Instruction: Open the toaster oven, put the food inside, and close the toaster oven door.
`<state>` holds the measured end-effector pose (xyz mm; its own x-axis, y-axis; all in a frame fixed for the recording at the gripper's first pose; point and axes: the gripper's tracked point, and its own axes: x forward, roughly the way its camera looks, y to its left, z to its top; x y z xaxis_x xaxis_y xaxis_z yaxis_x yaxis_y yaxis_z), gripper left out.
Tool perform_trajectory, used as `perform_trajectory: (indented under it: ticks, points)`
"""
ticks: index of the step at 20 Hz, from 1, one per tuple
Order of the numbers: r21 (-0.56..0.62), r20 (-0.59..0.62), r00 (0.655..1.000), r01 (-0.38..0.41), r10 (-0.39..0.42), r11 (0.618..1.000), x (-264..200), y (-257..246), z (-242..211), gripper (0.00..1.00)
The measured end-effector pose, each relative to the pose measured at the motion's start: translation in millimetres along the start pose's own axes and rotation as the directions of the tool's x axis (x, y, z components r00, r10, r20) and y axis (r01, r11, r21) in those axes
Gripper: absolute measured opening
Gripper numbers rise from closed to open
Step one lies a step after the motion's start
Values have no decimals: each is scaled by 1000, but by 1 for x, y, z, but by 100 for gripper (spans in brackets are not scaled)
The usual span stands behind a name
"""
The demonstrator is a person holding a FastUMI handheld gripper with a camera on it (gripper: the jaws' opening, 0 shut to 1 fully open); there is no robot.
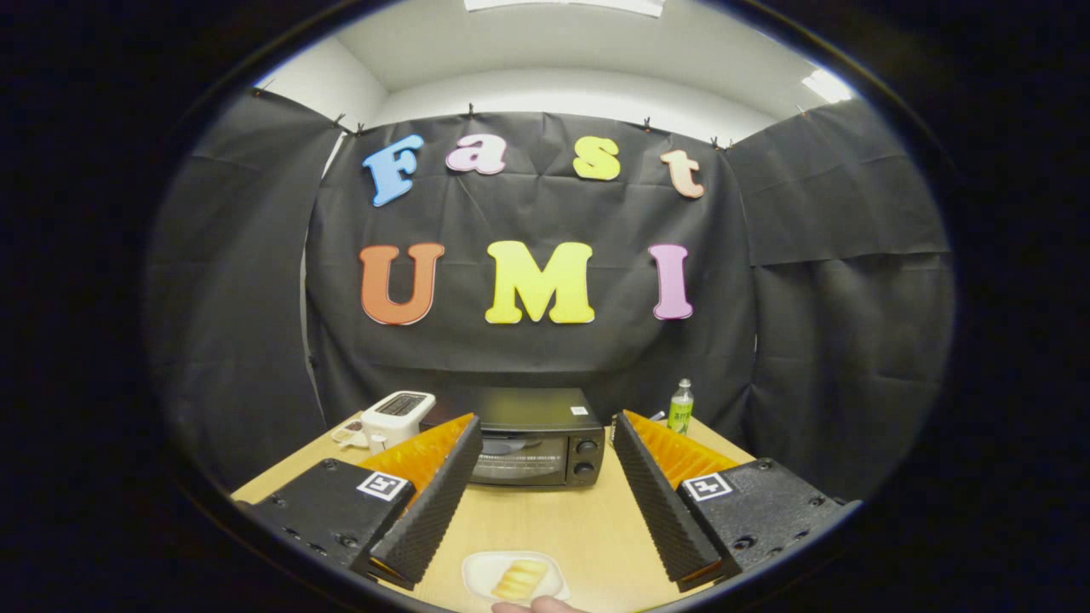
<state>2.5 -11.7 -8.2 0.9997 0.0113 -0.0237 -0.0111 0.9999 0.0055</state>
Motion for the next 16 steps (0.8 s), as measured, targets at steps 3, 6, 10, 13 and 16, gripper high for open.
perform_trajectory:
  ticks: [3, 6, 10, 13, 16]
  points:
    - [1, 17, 1000, 10, -10, 1000, -1, -4, 6, 100]
    - [8, 20, 1000, -4, 4, 1000, -1, 0, 8, 100]
    - [-4, 11, 1000, -14, 14, 1000, 1, 2, 2, 100]
    - [-5, -7, 1000, -24, 24, 1000, 6, 8, -5, 100]
    - [9, 1, 999, -46, 46, 999, 13, 17, -1, 100]
